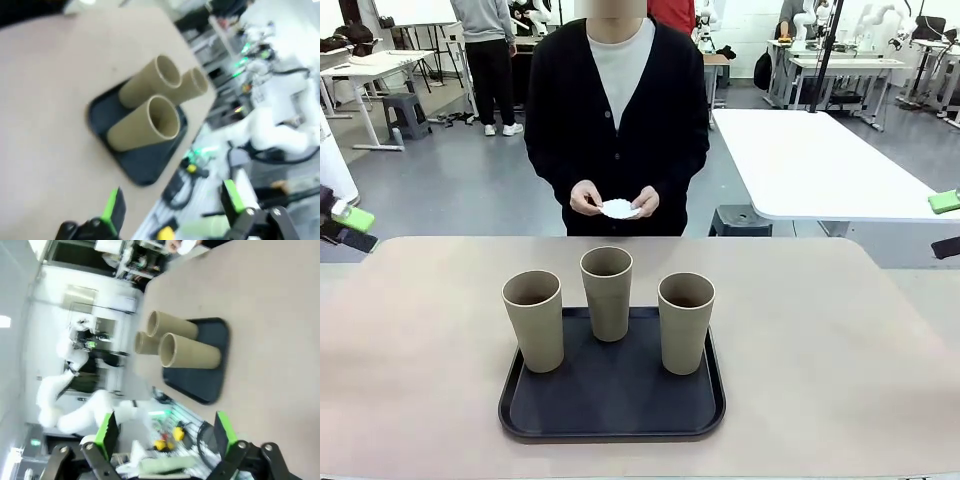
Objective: Place coasters on the table and set cups on them.
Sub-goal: Pick up one Reusable plastic cup and place it on a coaster set by the human.
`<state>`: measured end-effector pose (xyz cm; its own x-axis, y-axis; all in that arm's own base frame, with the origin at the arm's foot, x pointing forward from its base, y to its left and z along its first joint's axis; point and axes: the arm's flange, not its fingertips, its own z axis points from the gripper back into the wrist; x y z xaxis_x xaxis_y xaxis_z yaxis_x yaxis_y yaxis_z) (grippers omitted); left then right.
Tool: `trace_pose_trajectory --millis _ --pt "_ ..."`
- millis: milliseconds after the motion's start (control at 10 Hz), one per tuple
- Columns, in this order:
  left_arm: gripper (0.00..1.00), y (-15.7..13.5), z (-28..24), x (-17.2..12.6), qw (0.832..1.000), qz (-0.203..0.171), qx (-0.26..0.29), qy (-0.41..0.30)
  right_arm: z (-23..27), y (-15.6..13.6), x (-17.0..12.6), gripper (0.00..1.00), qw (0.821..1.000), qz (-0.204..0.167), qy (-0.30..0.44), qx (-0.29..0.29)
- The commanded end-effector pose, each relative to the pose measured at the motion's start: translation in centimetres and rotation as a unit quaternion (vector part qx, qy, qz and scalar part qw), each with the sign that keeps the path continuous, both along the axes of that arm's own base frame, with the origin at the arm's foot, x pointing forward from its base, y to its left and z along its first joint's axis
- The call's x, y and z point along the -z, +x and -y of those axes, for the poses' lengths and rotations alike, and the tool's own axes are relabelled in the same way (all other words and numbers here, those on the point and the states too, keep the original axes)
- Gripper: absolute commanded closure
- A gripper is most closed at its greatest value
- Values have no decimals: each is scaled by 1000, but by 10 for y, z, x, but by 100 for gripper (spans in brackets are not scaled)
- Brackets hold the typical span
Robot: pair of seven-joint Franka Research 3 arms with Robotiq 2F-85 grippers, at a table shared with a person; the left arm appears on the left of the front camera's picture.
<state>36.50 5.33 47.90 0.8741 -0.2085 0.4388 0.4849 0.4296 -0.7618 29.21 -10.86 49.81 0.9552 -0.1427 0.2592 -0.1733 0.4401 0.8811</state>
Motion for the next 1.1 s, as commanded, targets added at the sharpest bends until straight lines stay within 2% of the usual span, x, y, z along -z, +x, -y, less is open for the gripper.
trace_pose_trajectory --millis 0,300,500,900,1000 --pt "0 13 -20 3 998 -41 -43 -36 -28 -20 33 0 999 2 34 -8" --pt "0 4 -42 10 994 -62 -80 -38 -21 -34 26 0 1000 -1 13 -10" --pt "0 -4 -55 6 993 -62 -95 -41 -16 -50 21 0 999 8 5 -41" --pt "0 -19 -52 7 991 -67 -112 -39 -8 -64 15 0 999 13 1 -46" --pt "0 -22 -53 5 990 -68 -116 -30 -10 -63 14 0 998 25 10 -58"
